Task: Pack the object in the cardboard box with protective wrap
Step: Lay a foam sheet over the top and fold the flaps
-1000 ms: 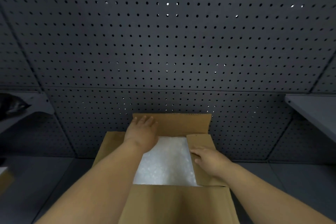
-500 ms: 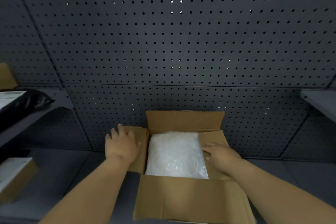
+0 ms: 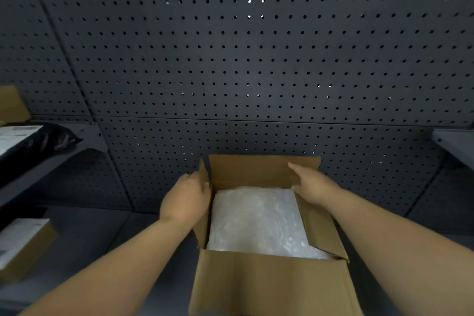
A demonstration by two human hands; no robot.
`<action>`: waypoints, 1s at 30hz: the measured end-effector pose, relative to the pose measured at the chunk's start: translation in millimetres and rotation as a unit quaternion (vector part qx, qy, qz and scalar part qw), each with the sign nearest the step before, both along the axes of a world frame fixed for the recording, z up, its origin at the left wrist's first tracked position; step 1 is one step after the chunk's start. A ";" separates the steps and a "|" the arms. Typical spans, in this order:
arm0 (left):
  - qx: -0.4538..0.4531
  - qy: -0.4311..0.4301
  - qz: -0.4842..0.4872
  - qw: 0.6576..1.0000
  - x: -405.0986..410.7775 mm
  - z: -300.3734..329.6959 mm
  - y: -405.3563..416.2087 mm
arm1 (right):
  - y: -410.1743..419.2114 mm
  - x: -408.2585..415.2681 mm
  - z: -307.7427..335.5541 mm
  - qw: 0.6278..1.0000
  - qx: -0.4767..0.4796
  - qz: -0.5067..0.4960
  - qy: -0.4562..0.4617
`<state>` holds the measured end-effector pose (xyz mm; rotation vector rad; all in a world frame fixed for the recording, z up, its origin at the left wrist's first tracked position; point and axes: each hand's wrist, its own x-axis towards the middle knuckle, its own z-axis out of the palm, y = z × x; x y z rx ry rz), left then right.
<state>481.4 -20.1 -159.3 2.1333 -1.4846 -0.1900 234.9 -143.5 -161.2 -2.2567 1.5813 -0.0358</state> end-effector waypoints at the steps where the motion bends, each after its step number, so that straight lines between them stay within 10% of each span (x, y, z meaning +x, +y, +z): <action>1: -0.007 0.013 -0.014 1.000 -8.4 1.2 0.6 | -4.0 1.1 3.2 1.000 0.002 -0.004 -0.006; 21: 0.184 -0.172 -0.227 0.941 -35.7 -41.3 -23.6 | 7.6 -5.9 -4.1 0.965 -0.251 0.004 0.072; 30: 0.057 -0.334 -0.199 0.919 -27.9 -29.7 -20.2 | 26.9 -18.6 -21.2 0.962 -0.218 0.091 0.137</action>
